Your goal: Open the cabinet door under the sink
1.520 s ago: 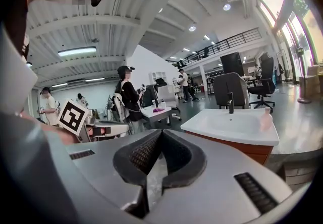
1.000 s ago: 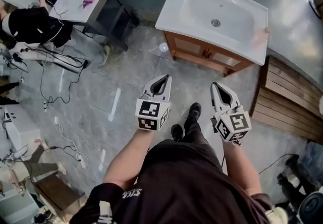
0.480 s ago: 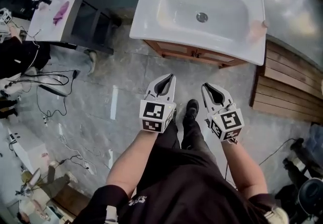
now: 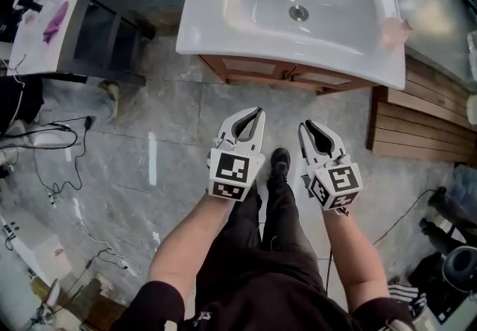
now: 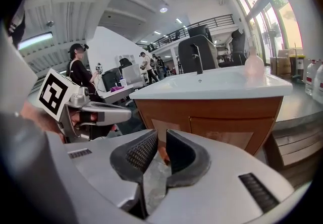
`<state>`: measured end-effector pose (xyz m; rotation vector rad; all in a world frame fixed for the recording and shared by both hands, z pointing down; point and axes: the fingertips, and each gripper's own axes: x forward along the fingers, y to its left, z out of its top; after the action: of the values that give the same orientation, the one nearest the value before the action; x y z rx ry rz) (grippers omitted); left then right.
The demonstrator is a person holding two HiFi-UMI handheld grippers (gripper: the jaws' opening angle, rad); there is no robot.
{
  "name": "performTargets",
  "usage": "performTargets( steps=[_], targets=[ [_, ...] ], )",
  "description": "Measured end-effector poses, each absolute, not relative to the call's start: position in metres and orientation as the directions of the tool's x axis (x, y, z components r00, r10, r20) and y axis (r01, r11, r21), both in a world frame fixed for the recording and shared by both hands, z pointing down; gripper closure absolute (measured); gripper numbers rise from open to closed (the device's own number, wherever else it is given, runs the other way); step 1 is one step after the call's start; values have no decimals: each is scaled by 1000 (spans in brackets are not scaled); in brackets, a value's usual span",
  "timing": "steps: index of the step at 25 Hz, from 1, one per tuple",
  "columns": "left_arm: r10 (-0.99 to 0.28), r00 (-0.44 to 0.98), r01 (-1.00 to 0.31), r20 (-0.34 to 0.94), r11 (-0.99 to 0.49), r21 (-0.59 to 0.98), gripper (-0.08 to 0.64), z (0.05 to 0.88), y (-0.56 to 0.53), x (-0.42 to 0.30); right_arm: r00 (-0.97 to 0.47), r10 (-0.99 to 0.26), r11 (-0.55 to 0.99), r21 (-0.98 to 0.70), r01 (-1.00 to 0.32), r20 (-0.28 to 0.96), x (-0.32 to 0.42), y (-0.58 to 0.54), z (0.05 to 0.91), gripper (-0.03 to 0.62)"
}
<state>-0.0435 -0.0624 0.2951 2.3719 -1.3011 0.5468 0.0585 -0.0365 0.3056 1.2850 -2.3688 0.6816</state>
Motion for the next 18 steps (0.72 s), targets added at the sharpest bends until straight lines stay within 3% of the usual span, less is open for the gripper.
performTargets(
  steps=[7,14,18],
  targets=[
    [-704,476,-873,528,-452,184,545,348,-71,-54,-472,-704,415,-232,-880,531,62,-59,361,517],
    [-735,487,-866,472,-478,150,545,399,-90,-33,-478,-736,419,-231,-878,480,71,-95,428,508],
    [-738,510,-850,441,-510,130,545,434,-104,-19,-454,-764,386,-239,-891,459,83,-120,475,469]
  ],
)
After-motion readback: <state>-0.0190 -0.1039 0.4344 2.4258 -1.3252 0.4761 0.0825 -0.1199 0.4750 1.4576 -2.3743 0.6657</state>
